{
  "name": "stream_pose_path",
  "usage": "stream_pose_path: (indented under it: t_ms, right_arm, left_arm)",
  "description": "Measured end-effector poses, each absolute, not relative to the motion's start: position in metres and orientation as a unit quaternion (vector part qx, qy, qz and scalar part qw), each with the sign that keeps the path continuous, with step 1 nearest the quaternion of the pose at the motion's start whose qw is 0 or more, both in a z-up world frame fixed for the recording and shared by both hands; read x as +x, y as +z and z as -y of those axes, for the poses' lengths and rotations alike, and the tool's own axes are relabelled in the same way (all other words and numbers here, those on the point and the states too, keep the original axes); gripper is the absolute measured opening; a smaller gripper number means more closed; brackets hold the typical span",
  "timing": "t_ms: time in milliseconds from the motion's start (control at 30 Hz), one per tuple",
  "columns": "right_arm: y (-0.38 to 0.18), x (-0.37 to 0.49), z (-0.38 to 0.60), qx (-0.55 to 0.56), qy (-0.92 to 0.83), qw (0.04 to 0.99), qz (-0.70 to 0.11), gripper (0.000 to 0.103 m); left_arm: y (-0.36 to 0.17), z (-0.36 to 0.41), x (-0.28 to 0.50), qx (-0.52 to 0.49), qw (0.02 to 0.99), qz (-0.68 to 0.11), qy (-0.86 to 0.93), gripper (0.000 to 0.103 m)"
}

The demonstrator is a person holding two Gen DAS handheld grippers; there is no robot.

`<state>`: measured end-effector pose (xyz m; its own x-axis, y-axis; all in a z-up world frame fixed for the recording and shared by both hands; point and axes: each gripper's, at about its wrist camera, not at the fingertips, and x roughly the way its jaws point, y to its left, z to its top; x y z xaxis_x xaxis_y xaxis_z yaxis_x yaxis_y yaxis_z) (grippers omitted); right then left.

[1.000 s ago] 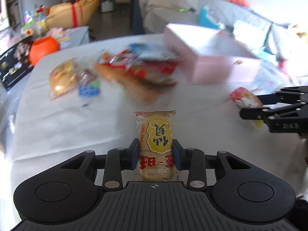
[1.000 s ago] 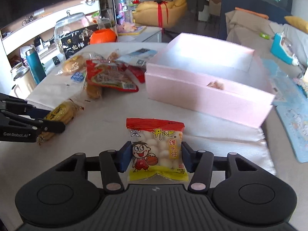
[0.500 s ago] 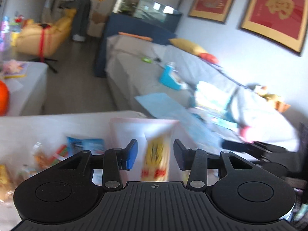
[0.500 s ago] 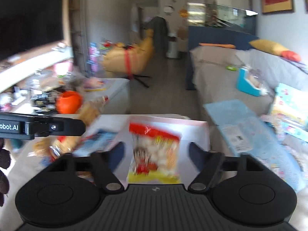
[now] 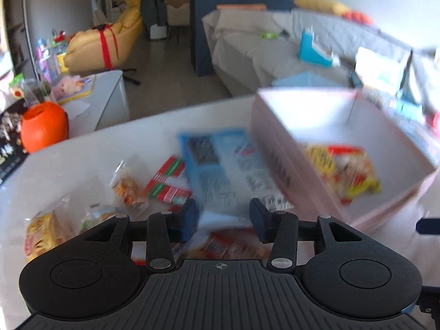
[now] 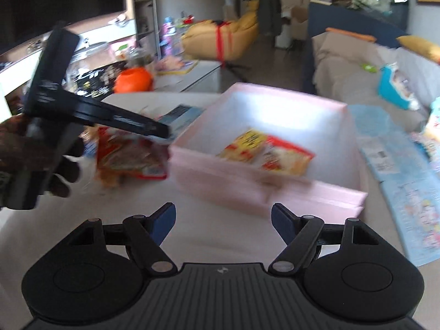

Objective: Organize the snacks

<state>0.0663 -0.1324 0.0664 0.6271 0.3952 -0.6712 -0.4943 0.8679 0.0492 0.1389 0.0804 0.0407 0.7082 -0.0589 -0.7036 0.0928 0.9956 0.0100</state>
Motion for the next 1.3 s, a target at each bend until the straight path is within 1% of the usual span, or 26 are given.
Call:
stream_pose_path:
  t_ms: [67, 167, 267, 367, 467, 600, 667, 733, 900, 1033, 1100, 1167, 1233, 1300]
  right_arm:
    - [0.061, 0.064, 0.124, -0.066, 0.258, 0.893, -0.363, 0.077]
    - [0.054, 0.063, 0.114, -0.062, 0.268, 0.888, -0.370, 0.077]
    - [0.053, 0.063, 0.104, -0.053, 0.281, 0.882, -0.375, 0.077]
    - [0.057, 0.063, 0.090, -0.045, 0.300, 0.875, -0.377, 0.077]
    - [0.062, 0.063, 0.069, -0.043, 0.318, 0.870, -0.375, 0.077]
    - [0.065, 0.065, 0.040, -0.022, 0.357, 0.847, -0.393, 0.077]
    - [0.062, 0.065, 0.024, -0.011, 0.380, 0.829, -0.411, 0.076]
    - [0.061, 0.065, 0.013, -0.018, 0.378, 0.828, -0.413, 0.073]
    - [0.069, 0.062, 0.014, -0.063, 0.333, 0.871, -0.357, 0.073]
    - [0.069, 0.059, 0.030, -0.075, 0.312, 0.881, -0.348, 0.073]
    - [0.067, 0.055, 0.039, -0.070, 0.312, 0.881, -0.348, 0.073]
    - [0.066, 0.054, 0.047, -0.064, 0.311, 0.883, -0.345, 0.073]
    - [0.066, 0.058, 0.051, -0.059, 0.312, 0.884, -0.344, 0.074]
    - [0.066, 0.062, 0.051, -0.058, 0.313, 0.884, -0.343, 0.074]
  left_arm:
    - [0.042, -0.083, 0.125, 0.045, 0.926, -0.372, -0.041, 0.048]
    - [0.044, -0.093, 0.098, 0.070, 0.930, -0.358, -0.044, 0.050]
    - [0.051, -0.118, 0.073, 0.015, 0.936, -0.347, -0.054, 0.050]
    - [0.060, -0.152, 0.047, -0.052, 0.944, -0.325, -0.011, 0.046]
    - [0.068, -0.180, 0.028, -0.109, 0.942, -0.316, 0.020, 0.046]
    - [0.069, -0.203, 0.018, -0.147, 0.932, -0.328, 0.050, 0.046]
    - [0.067, -0.211, 0.016, -0.157, 0.927, -0.337, 0.056, 0.046]
    - [0.064, -0.208, 0.016, -0.155, 0.924, -0.347, 0.040, 0.046]
    - [0.049, -0.177, 0.020, -0.133, 0.924, -0.359, -0.015, 0.046]
    - [0.041, -0.157, 0.035, -0.139, 0.922, -0.361, -0.028, 0.046]
    - [0.039, -0.150, 0.048, -0.139, 0.921, -0.364, -0.025, 0.049]
    - [0.039, -0.140, 0.059, -0.106, 0.925, -0.365, -0.023, 0.054]
    - [0.038, -0.134, 0.061, -0.071, 0.927, -0.367, -0.020, 0.055]
    - [0.038, -0.139, 0.057, -0.075, 0.927, -0.367, -0.026, 0.056]
